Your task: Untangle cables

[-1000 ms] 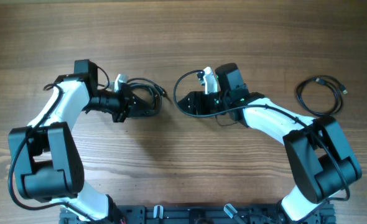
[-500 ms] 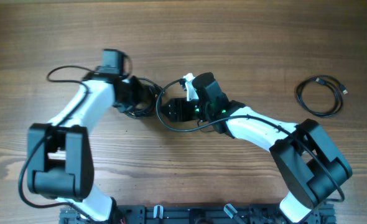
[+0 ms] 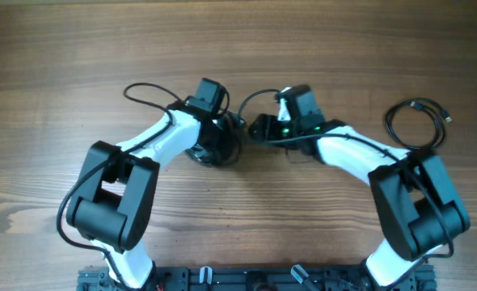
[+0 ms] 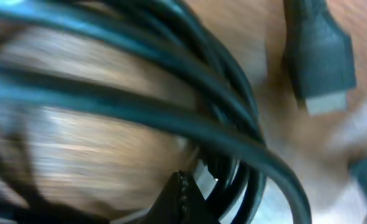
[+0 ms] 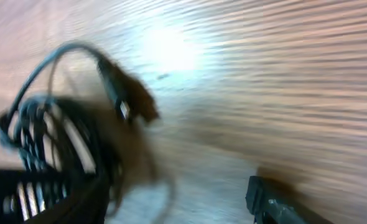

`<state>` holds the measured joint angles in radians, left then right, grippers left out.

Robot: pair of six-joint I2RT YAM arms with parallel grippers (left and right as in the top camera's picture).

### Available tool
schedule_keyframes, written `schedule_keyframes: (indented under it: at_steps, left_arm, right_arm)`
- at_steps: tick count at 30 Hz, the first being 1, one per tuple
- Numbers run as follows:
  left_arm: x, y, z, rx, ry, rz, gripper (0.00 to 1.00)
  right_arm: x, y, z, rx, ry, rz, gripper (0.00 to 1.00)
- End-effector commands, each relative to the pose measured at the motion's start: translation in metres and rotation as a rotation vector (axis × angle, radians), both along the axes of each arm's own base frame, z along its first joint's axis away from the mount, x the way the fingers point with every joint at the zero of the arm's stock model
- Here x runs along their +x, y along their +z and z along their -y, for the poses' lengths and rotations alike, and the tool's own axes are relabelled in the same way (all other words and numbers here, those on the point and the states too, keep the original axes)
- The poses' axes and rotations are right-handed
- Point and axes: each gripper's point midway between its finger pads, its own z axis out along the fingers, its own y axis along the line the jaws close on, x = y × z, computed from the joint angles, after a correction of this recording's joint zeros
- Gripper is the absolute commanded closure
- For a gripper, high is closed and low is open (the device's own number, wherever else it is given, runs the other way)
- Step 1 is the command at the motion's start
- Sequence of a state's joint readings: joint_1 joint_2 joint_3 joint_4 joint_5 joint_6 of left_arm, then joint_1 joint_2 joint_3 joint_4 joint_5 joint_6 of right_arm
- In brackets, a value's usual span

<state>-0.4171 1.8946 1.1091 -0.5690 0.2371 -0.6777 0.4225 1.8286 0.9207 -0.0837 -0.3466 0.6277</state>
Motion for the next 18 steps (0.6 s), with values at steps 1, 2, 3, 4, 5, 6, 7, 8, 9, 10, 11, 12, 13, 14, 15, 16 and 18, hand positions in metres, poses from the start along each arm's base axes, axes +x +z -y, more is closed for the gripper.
schedule_keyframes:
  at_steps: [1, 2, 3, 4, 5, 6, 7, 8, 9, 10, 11, 12, 13, 14, 15, 16, 18]
  left_arm:
    - [-0.033, 0.01, 0.044, -0.26, -0.224, -0.087, 0.96]
    - [-0.039, 0.022, 0.055, -0.345, -0.277, -0.087, 0.96]
    - [-0.041, 0.031, 0.059, -0.384, -0.303, -0.08, 0.96]
    - [-0.04, 0.041, 0.057, -0.404, -0.312, -0.064, 0.96]
    - [-0.036, 0.054, 0.052, -0.407, -0.299, -0.043, 0.95]
    - [-0.032, 0.066, 0.047, -0.414, -0.285, -0.017, 0.95]
    - [-0.028, 0.079, 0.041, -0.421, -0.27, 0.016, 0.93]
    - [-0.025, 0.093, 0.035, -0.428, -0.258, 0.051, 0.92]
    - [-0.022, 0.107, 0.031, -0.434, -0.25, 0.09, 0.91]
    - [-0.018, 0.123, 0.024, -0.432, -0.236, 0.142, 0.88]
    - [-0.011, 0.135, 0.012, -0.399, -0.187, 0.188, 0.84]
    - [-0.003, 0.139, -0.003, -0.335, -0.107, 0.22, 0.79]
    - [0.007, 0.14, -0.025, -0.242, 0.006, 0.248, 0.77]
    - [0.013, 0.138, -0.043, -0.163, 0.106, 0.258, 0.77]
    - [0.017, 0.134, -0.061, -0.087, 0.197, 0.262, 0.77]
    - [0.02, 0.129, -0.074, -0.024, 0.269, 0.262, 0.77]
    - [0.022, 0.117, -0.085, 0.037, 0.351, 0.238, 0.79]
  right_arm:
    - [0.0, -0.013, 0.023, -0.047, -0.065, -0.051, 0.24]
    - [0.001, -0.014, 0.026, -0.056, -0.072, -0.054, 0.23]
    - [0.001, -0.015, 0.027, -0.065, -0.076, -0.053, 0.23]
    - [0.0, -0.016, 0.029, -0.075, -0.081, -0.055, 0.22]
    - [0.0, -0.016, 0.029, -0.076, -0.08, -0.054, 0.21]
    - [0.0, -0.016, 0.029, -0.076, -0.079, -0.054, 0.21]
    - [0.001, -0.016, 0.029, -0.076, -0.08, -0.053, 0.21]
    - [0.001, -0.016, 0.029, -0.075, -0.08, -0.053, 0.2]
    - [0.001, -0.016, 0.029, -0.074, -0.08, -0.052, 0.2]
    - [0.001, -0.016, 0.028, -0.071, -0.08, -0.051, 0.19]
    - [0.001, -0.015, 0.028, -0.068, -0.082, -0.051, 0.19]
    - [0.001, -0.015, 0.027, -0.064, -0.082, -0.053, 0.19]
    - [0.001, -0.015, 0.027, -0.06, -0.095, -0.06, 0.18]
    - [0.001, -0.015, 0.027, -0.06, -0.093, -0.059, 0.18]
    - [0.001, -0.015, 0.027, -0.06, -0.093, -0.059, 0.18]
    - [0.001, -0.015, 0.027, -0.06, -0.093, -0.06, 0.18]
    - [0.001, -0.015, 0.027, -0.06, -0.093, -0.059, 0.18]
